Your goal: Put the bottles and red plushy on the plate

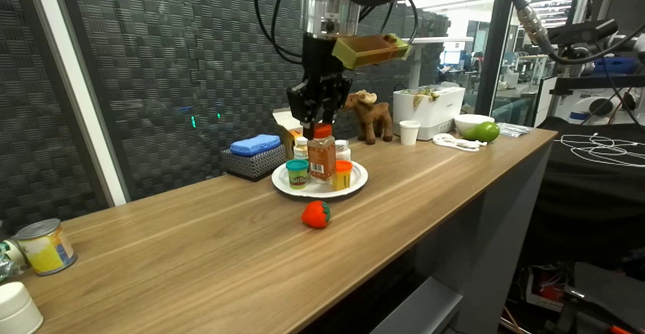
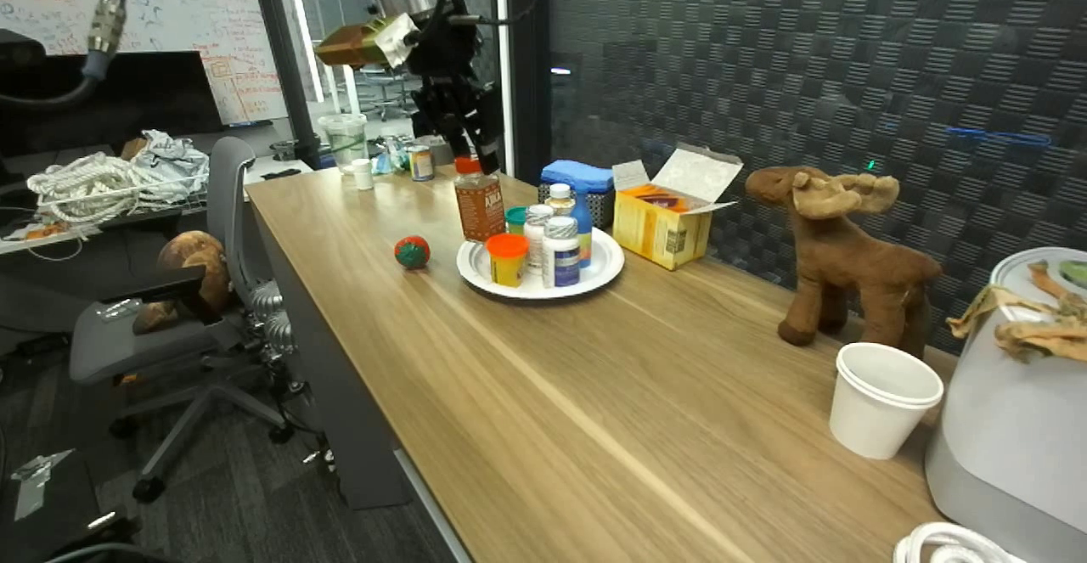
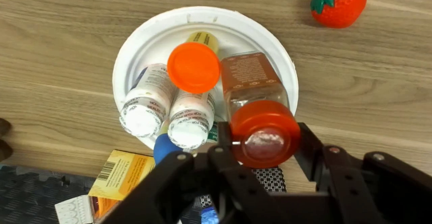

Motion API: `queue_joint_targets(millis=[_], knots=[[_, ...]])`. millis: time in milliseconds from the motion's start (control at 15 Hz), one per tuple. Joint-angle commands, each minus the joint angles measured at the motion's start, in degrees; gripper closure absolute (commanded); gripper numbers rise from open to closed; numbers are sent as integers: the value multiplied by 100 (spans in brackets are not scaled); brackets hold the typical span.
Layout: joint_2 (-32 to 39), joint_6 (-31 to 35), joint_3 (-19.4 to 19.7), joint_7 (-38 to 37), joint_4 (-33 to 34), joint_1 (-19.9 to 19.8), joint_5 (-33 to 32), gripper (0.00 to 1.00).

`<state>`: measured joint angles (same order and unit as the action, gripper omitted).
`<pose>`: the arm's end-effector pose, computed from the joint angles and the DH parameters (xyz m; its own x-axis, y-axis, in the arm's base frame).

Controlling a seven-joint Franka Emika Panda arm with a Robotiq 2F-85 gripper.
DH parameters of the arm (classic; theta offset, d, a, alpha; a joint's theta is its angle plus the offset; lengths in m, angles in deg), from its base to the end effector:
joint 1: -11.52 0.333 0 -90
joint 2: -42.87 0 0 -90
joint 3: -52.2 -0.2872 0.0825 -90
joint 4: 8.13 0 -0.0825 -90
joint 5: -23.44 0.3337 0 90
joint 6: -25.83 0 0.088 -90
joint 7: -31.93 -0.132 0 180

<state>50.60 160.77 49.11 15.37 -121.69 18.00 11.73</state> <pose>0.5587 0.0870 0.3968 0.9647 0.0166 0.2627 -0.0089 -0.9954 0.0954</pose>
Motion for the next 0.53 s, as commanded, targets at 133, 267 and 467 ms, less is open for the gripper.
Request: queue_joint_targets(millis=[133,267,467], knots=[[-65,538,-58,392,-190,-90,774,76],[-34,596,-58,484,-218,-95,942,76],[-2,663,-8,410,-291,-83,849,76]])
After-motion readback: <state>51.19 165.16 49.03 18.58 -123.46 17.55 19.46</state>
